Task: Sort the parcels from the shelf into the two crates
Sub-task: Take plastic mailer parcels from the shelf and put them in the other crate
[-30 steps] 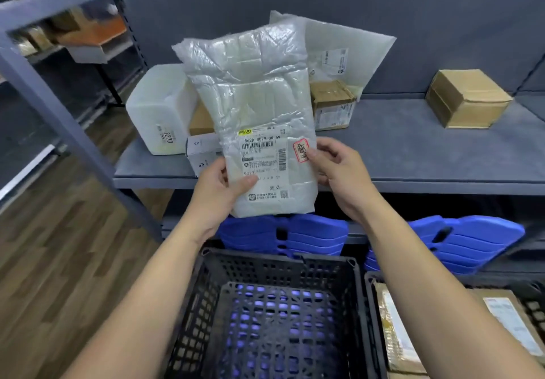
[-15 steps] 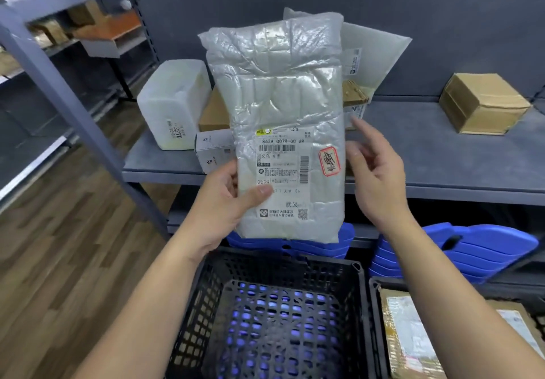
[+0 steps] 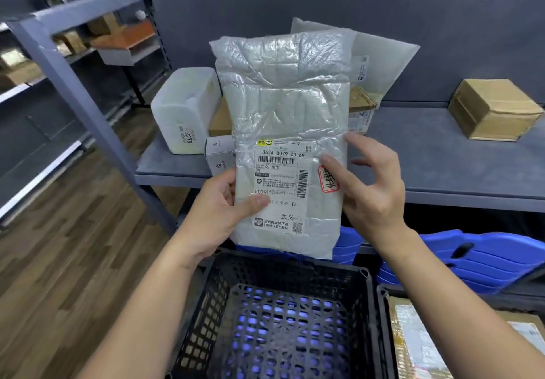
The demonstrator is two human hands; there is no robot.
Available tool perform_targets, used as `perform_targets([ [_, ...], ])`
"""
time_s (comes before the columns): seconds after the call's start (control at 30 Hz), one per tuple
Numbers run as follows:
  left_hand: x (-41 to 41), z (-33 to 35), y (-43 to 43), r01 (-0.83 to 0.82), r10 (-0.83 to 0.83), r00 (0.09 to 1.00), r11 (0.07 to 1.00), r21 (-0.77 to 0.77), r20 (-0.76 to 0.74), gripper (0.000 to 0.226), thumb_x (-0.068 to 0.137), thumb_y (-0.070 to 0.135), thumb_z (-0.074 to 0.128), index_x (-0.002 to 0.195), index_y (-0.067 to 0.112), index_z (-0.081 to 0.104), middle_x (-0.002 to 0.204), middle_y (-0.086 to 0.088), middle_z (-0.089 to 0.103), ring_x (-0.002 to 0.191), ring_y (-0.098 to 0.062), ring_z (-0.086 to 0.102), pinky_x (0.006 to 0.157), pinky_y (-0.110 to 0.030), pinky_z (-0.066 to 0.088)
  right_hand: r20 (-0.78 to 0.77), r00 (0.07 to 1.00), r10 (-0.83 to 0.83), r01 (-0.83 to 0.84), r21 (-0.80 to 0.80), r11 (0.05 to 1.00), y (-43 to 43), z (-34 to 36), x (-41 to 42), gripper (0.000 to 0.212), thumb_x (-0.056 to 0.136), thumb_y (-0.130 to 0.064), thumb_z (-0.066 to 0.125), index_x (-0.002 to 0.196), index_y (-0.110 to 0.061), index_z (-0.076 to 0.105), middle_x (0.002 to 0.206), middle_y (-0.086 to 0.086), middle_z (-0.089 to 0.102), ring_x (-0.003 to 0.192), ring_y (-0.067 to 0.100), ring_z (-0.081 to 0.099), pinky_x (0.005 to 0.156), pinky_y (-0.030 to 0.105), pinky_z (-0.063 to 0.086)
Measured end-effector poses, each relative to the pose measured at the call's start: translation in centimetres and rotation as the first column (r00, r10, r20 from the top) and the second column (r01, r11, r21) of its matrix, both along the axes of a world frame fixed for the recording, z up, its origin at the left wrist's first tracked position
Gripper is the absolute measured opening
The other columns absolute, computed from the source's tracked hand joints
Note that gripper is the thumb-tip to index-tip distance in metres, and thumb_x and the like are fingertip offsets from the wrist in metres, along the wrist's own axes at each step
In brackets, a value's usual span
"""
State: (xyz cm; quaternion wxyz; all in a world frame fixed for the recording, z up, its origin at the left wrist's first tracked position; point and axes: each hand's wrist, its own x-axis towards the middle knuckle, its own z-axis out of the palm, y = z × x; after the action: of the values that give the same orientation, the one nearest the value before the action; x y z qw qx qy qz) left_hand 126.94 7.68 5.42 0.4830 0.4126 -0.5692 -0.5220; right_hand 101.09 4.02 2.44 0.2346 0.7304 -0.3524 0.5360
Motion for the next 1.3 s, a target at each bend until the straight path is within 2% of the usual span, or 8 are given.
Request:
perform_targets([
  [0.23,0.1,1.2,0.4,-0.071,0.095,0.959,0.993,0.098,-0.267,0.059,0.100,0.063,0.045,0.123,0.014,0.067,0.116,-0.016,0.075,0.099,-0.030,0.074,0.083,-0.043,0.063,0.449,0.890,-0.081,-0.129,0.417,0.900,0.4,1.0,1.5,0.025,0.096,-0.010,0.071,0.121,-0.009,0.075,0.130,0.004,0.065,0.119,0.027,0.059,0.102,0.036,0.051],
  [0.3,0.5,1.1,0.1,-0.145,0.166,0.940,0.985,0.093,-0.298,0.078,0.083,0.083,0.056,0.118,0.015,0.069,0.108,-0.022,0.074,0.087,-0.033,0.073,0.075,-0.046,0.063,0.702,0.644,-0.304,-0.381,0.639,0.668,0.0,2.2,2.5,0.015,0.102,-0.015,0.064,0.111,-0.008,0.074,0.107,0.004,0.074,0.101,0.023,0.067,0.091,0.041,0.056],
  [0.4,0.6,0.3,-0.1,-0.309,0.318,0.911,0.948,0.074,-0.262,0.086,0.068,0.088,0.064,0.101,0.009,0.068,0.082,-0.014,0.072,0.068,-0.027,0.068,0.059,-0.032,0.058,0.947,0.117,-0.298,-0.754,0.280,0.594,-1.1,3.6,3.4,0.004,0.103,-0.016,0.064,0.099,-0.015,0.065,0.082,-0.003,0.070,0.065,0.013,0.057,0.048,0.025,0.043],
  [0.47,0.3,-0.3,0.0,-0.340,0.351,0.904,0.936,0.085,-0.244,0.070,0.084,0.075,0.056,0.094,0.006,0.067,0.072,-0.011,0.068,0.060,-0.025,0.065,0.052,-0.028,0.053,0.955,0.017,-0.295,-0.822,0.181,0.540,-1.5,3.6,3.7,0.004,0.104,-0.017,0.062,0.106,-0.016,0.065,0.093,0.000,0.070,0.070,0.013,0.056,0.048,0.022,0.038],
  [0.7,-1.0,-0.1,-0.6,-0.386,0.405,0.901,0.913,0.134,-0.157,0.003,0.104,0.014,0.058,0.102,0.012,0.060,0.082,0.001,0.073,0.080,-0.026,0.076,0.063,-0.032,0.063,0.940,0.011,-0.340,-0.861,0.182,0.475,-1.0,2.1,4.5,0.015,0.102,-0.025,0.067,0.099,-0.014,0.056,0.100,0.006,0.058,0.086,0.018,0.056,0.063,0.025,0.054],
  [0.97,-1.6,-0.1,-1.9,-0.407,0.423,0.888,0.906,0.119,-0.181,0.010,0.099,0.006,0.064,0.103,0.013,0.058,0.075,0.001,0.072,0.081,-0.025,0.077,0.068,-0.034,0.065,0.944,0.023,-0.328,-0.859,0.186,0.476,-0.8,1.5,4.0,0.017,0.100,-0.024,0.069,0.095,-0.015,0.055,0.090,0.003,0.060,0.092,0.022,0.058,0.066,0.027,0.054],
  [1.17,-1.7,-0.3,-2.3,-0.423,0.461,0.819,0.887,0.183,-0.341,0.013,0.101,-0.003,0.058,0.102,0.010,0.057,0.080,-0.007,0.075,0.086,-0.028,0.078,0.085,-0.038,0.064,0.880,0.412,-0.236,-0.456,0.423,0.783,-0.9,0.6,2.6,0.085,0.076,-0.025,0.093,0.136,-0.045,0.036,0.137,-0.005,0.059,0.122,0.013,0.063,0.100,0.035,0.055],
  [1.3,-0.9,0.2,-2.3,-0.427,0.473,0.780,0.881,0.203,-0.411,0.015,0.101,-0.005,0.056,0.103,0.010,0.055,0.090,-0.013,0.075,0.082,-0.025,0.078,0.084,-0.036,0.064,0.651,0.721,-0.236,-0.058,0.396,0.916,-0.9,-0.5,0.8,0.126,0.074,-0.037,0.095,0.163,-0.021,0.008,0.167,0.019,0.011,0.152,0.020,0.031,0.122,0.045,0.037],
])
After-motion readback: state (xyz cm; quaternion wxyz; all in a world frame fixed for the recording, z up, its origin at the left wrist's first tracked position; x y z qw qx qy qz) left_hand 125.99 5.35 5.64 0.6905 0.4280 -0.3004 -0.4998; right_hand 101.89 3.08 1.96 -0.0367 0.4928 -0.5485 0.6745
